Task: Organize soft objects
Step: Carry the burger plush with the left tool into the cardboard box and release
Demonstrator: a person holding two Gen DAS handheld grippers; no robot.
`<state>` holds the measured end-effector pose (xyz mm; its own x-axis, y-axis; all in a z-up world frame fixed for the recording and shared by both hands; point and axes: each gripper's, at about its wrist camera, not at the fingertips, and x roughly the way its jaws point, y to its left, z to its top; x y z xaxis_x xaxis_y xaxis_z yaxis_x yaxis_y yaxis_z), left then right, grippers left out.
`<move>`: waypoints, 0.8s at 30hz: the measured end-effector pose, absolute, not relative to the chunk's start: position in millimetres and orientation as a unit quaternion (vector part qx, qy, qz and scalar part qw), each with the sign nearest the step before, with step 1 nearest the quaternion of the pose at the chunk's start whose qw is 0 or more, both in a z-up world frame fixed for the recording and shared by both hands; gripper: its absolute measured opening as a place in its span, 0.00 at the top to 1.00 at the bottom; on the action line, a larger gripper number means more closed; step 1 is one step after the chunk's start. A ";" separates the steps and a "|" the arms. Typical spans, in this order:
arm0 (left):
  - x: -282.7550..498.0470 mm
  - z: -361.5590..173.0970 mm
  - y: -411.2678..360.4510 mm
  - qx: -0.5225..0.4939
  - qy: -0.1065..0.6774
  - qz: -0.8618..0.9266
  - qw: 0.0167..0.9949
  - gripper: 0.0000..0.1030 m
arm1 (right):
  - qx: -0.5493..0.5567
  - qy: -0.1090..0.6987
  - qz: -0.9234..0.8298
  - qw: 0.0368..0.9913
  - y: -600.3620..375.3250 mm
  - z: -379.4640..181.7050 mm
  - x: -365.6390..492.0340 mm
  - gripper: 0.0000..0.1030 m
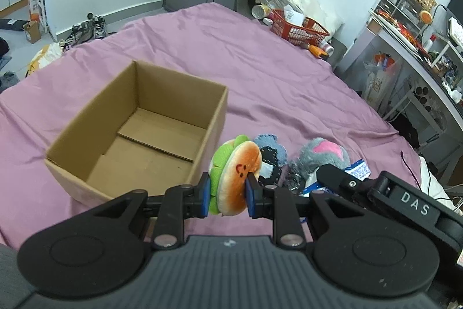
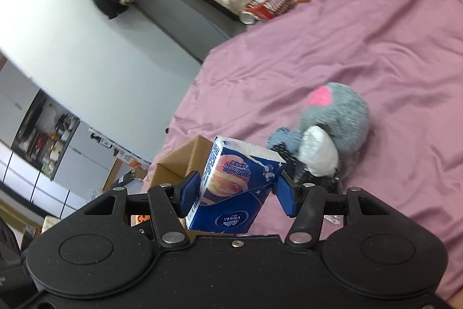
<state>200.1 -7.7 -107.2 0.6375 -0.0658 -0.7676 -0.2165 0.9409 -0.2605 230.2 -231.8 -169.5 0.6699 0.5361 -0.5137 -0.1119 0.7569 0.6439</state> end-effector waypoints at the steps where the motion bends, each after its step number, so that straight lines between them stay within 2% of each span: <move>1: 199.1 -105.8 -4.8 -0.167 0.423 0.044 0.890 0.78 | 0.290 0.357 0.190 0.867 -229.8 -167.8 229.4 0.46; 24: 192.1 -106.6 78.6 -0.204 0.404 0.095 0.887 0.78 | 0.224 0.297 0.263 0.890 -175.1 -144.1 226.9 0.46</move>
<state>192.1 78.6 -106.6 0.6559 0.0039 -0.7548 -0.3330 0.8989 -0.2847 226.9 -175.1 -144.1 0.6849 0.6011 -0.4119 -0.3350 0.7617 0.5545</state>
